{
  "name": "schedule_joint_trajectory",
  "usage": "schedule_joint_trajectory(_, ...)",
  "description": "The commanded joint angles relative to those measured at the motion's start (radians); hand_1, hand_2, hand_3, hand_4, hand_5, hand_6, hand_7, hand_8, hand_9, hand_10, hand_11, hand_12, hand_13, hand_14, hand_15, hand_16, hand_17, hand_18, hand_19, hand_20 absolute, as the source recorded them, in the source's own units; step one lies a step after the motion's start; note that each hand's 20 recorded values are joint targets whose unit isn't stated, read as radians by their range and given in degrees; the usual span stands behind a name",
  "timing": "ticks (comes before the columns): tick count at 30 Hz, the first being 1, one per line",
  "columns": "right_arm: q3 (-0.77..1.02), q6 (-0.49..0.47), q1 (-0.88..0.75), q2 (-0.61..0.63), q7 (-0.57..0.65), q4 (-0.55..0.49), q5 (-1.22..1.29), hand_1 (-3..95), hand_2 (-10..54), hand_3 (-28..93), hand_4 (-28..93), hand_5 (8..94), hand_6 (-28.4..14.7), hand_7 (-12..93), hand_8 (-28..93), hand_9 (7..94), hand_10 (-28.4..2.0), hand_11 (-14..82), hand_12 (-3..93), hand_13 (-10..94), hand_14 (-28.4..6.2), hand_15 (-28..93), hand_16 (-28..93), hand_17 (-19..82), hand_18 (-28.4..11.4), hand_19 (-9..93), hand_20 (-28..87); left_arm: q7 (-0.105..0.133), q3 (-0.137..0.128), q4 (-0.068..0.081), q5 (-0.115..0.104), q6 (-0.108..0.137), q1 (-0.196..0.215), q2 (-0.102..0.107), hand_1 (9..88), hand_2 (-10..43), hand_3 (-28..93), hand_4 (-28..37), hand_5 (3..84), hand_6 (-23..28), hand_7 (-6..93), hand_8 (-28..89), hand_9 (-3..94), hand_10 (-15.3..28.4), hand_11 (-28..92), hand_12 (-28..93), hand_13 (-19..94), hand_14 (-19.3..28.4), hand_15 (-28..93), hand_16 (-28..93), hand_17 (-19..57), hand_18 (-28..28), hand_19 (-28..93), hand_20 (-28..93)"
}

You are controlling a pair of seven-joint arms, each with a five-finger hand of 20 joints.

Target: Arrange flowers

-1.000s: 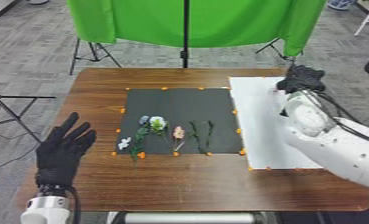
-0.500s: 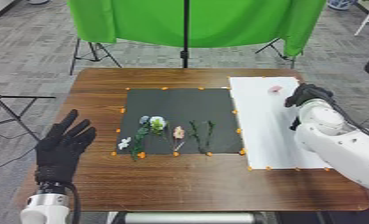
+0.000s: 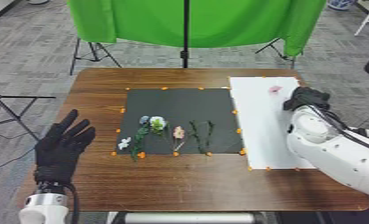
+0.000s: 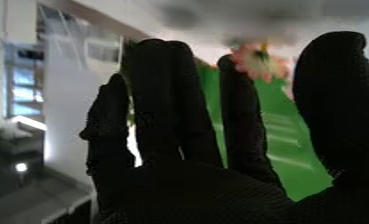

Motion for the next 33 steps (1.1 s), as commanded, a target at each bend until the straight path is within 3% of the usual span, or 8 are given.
schedule_joint_trajectory(1,0.007,-0.092,0.041,-0.059,-0.015,0.041,-0.053,34.1,-9.5,77,-28,50.8,6.3,17,-15,57.4,-14.1,22.8,14.2,48,-13.0,73,11,16,-27.0,77,54,-0.018,-0.001,0.001,0.012,-0.015,0.014,-0.015,20.1,9.5,78,-28.3,36.5,9.2,8.5,-8,33.1,20.9,24,10,21,28.3,59,-12,-7.8,28.4,54,22)
schedule_joint_trajectory(8,0.074,-0.189,-0.008,-0.074,0.040,0.048,-0.023,39.3,-9.5,75,-28,59.0,7.0,16,-15,63.4,-11.3,22.6,14.0,54,-11.4,71,13,17,-26.5,77,53,-0.017,0.000,0.004,0.016,-0.019,0.004,-0.019,20.1,9.6,78,-28.3,36.5,9.2,8.5,-8,33.1,20.9,24,10,21,28.3,59,-12,-7.9,28.4,54,22)
schedule_joint_trajectory(12,0.029,-0.070,-0.006,-0.061,0.023,0.050,-0.070,48.0,-9.5,69,-28,70.0,7.7,15,-9,73.0,-8.4,18.6,17.4,61,-7.9,66,19,20,-24.7,78,52,-0.018,-0.003,0.000,0.016,-0.016,0.019,-0.026,20.1,9.7,78,-28.3,36.6,9.3,8.5,-8,33.1,20.9,24,10,21,28.3,59,-12,-7.9,28.4,54,22)
schedule_joint_trajectory(16,0.010,0.045,-0.012,-0.049,-0.003,0.017,-0.128,58.9,-9.5,56,-28,85.1,7.6,13,-2,90.3,-5.0,8.1,30.3,71,-4.7,65,22,24,-22.5,81,51,-0.012,-0.003,-0.004,0.014,-0.008,0.024,-0.024,20.0,9.7,78,-28.3,36.6,9.3,8.5,-8,33.1,20.8,24,10,21,28.3,59,-12,-7.9,28.4,54,22)
schedule_joint_trajectory(23,0.002,0.238,0.001,-0.063,-0.114,-0.136,-0.175,58.7,-9.5,59,-28,87.5,6.6,13,-2,93.3,-5.4,12.8,30.6,73,-3.6,68,22,26,-21.2,84,51,-0.025,-0.023,-0.014,0.023,-0.009,0.035,-0.036,20.1,9.8,78,-28.3,36.7,9.4,8.4,-8,33.1,20.9,24,10,21,28.3,59,-12,-7.9,28.4,54,22)
schedule_joint_trajectory(27,-0.021,0.209,0.011,-0.118,-0.204,-0.235,-0.171,56.3,-9.5,63,-28,87.8,6.4,13,-1,93.4,-6.0,17.5,30.3,73,-3.6,69,22,26,-21.2,85,51,-0.027,-0.024,-0.016,0.023,-0.010,0.038,-0.039,20.1,9.9,78,-28.3,36.7,9.4,8.5,-8,33.2,20.9,25,10,21,28.3,59,-12,-7.9,28.4,54,22)
schedule_joint_trajectory(30,-0.056,0.204,0.003,-0.167,-0.250,-0.262,-0.195,52.6,-9.5,68,-28,87.2,6.1,13,-1,92.2,-6.3,22.0,29.7,72,-4.1,70,23,25,-21.4,85,51,-0.009,-0.011,-0.017,0.006,0.000,0.036,-0.012,20.0,9.9,78,-28.3,36.7,9.4,8.5,-8,33.3,20.9,25,10,21,28.4,59,-12,-7.9,28.4,54,22)
schedule_joint_trajectory(33,-0.062,0.163,-0.017,-0.221,-0.297,-0.256,-0.206,51.8,-9.5,70,-28,87.1,5.9,13,-1,91.6,-6.4,23.3,30.1,72,-4.4,71,23,24,-21.4,85,51,-0.026,-0.020,-0.021,0.010,0.000,0.045,-0.025,20.0,9.8,78,-28.3,36.8,9.5,8.4,-8,33.3,20.9,25,10,21,28.4,59,-12,-7.9,28.4,54,22)
